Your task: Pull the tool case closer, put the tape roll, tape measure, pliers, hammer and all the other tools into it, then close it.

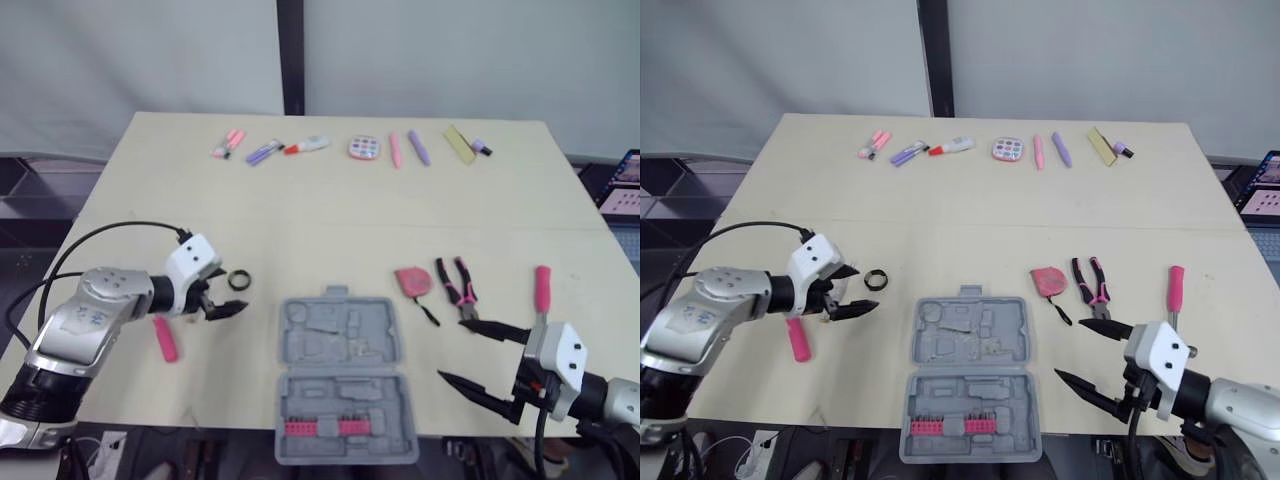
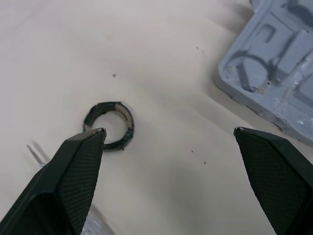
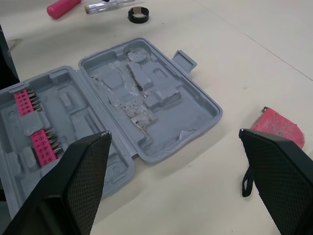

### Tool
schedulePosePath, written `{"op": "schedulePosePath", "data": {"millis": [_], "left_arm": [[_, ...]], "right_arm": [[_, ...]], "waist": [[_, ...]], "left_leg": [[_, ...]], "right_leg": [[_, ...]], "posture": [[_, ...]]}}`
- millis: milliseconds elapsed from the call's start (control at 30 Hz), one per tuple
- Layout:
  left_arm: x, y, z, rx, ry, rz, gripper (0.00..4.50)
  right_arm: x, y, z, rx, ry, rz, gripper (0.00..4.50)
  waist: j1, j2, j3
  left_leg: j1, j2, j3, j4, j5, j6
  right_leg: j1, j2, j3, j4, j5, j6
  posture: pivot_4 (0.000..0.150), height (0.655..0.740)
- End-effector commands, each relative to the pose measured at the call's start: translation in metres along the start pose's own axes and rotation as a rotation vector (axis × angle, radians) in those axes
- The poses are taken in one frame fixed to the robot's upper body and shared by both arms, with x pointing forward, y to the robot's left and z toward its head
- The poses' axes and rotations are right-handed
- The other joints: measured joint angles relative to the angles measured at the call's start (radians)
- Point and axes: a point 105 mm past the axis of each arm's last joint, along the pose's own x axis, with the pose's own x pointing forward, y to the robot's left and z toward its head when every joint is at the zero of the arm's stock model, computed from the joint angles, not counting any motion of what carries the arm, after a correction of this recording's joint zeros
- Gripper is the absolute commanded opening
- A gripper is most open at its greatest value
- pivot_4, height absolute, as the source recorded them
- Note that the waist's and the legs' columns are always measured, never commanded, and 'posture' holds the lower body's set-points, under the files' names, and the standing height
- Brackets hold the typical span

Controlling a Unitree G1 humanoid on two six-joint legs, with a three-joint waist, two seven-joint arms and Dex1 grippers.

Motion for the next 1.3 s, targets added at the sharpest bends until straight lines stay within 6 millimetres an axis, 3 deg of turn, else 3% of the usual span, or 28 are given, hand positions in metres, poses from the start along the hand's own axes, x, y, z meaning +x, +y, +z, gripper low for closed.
{"op": "schedulePosePath", "data": {"millis": [33, 700, 1300], "left_arm": [[0.004, 0.002, 0.005, 0.028, -0.005, 0.002, 4.50], [0.039, 0.013, -0.027, -0.021, 0.048, -0.015, 4.50], [0.043, 0.011, -0.015, 0.020, 0.028, -0.074, 4.50]], "right_arm": [[-0.002, 0.001, 0.009, -0.036, -0.026, -0.019, 4.43], [-0.009, 0.008, 0.007, -0.028, -0.009, -0.080, 4.43], [-0.009, 0.014, 0.007, -0.014, -0.007, -0.102, 4.43]], "waist": [[0.000, 0.000, 0.000], [-0.001, 0.000, 0.000], [-0.002, 0.000, 0.000]], "left_leg": [[0.000, 0.000, 0.000, 0.000, 0.000, 0.000], [0.000, -0.001, -0.001, 0.001, 0.000, 0.000], [0.000, -0.001, -0.001, 0.001, 0.000, 0.000]], "right_leg": [[0.000, 0.000, 0.000, 0.000, 0.000, 0.000], [-0.001, -0.001, -0.002, 0.003, 0.000, 0.000], [-0.001, -0.001, -0.002, 0.004, 0.000, 0.000]], "posture": [[0.150, 0.7336], [0.150, 0.7336], [0.150, 0.7336]]}}
